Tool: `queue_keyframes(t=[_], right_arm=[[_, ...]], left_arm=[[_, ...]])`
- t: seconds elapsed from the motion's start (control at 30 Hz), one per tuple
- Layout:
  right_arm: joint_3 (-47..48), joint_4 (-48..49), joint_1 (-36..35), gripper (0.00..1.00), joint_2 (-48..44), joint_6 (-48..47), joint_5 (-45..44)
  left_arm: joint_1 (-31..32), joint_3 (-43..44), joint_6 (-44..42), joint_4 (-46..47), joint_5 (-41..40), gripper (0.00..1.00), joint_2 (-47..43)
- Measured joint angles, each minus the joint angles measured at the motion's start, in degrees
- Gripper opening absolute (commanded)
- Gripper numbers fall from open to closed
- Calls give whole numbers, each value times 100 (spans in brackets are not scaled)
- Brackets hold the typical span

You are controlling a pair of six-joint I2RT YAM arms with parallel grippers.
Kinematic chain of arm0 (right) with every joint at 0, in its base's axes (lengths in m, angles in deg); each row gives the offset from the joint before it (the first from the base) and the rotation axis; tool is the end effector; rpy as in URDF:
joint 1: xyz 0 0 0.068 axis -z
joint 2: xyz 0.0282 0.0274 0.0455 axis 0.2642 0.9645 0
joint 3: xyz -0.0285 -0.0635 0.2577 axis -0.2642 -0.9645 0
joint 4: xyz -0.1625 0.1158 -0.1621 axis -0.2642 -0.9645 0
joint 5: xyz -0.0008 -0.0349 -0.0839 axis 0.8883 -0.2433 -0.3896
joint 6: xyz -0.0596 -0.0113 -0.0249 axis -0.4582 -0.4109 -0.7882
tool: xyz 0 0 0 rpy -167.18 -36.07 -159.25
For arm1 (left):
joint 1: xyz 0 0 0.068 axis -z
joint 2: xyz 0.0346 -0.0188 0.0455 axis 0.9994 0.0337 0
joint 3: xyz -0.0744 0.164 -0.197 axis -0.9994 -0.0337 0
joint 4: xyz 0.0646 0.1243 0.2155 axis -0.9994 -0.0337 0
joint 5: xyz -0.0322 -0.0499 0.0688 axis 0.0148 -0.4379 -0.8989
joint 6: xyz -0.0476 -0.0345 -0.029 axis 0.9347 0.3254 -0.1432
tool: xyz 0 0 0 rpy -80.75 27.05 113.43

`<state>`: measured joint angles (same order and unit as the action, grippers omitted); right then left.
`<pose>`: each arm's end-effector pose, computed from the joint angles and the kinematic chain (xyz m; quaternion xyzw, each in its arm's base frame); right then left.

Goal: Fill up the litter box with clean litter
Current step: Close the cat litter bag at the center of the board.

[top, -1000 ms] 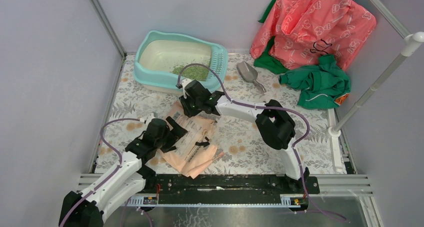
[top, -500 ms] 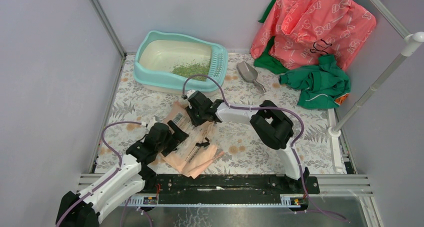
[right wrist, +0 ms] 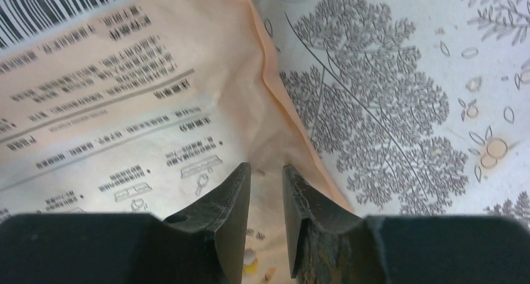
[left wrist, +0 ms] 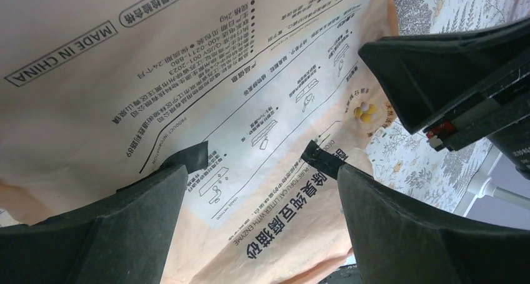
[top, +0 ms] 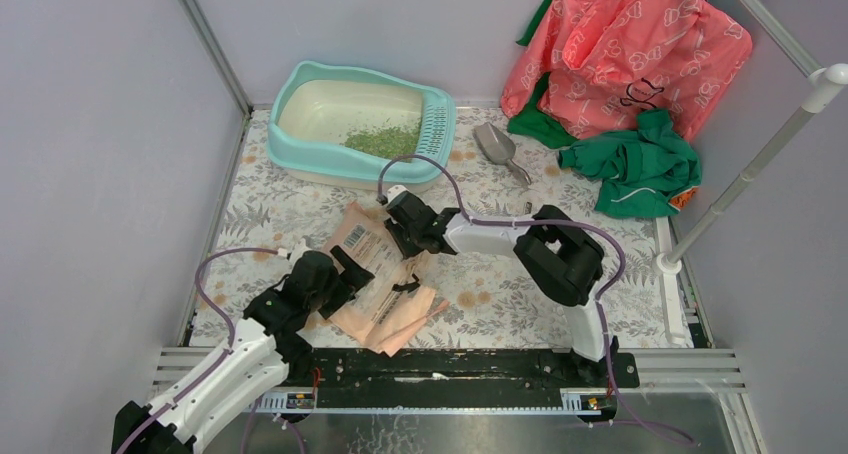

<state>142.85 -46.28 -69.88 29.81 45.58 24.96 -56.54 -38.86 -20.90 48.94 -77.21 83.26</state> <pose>0.2643 0.3618 0.1431 -0.3190 0.8700 0.1620 0.3394 0.1200 -0.0670 0.1525 -0.2982 0.8807 -0.2416 0.2775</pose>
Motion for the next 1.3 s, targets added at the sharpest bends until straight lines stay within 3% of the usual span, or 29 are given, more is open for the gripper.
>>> queue_keyframes(t=[0.57, 0.93, 1.07, 1.2, 1.3], right_arm=[[-466, 142, 28, 33, -299, 9, -90], [-1213, 13, 313, 33, -903, 109, -341], [-1532, -63, 428, 37, -1211, 131, -348], [-1779, -319, 485, 48, -1628, 179, -424], [-1862, -522, 492, 50, -2076, 205, -476]], left_arm=[[380, -24, 278, -249, 55, 99, 114], [1333, 118, 533, 782, -85, 99, 1403], [1740, 214, 678, 1058, -225, 99, 1711], [1801, 221, 734, 1043, -280, 99, 1700], [1801, 243, 730, 1038, -282, 99, 1742]])
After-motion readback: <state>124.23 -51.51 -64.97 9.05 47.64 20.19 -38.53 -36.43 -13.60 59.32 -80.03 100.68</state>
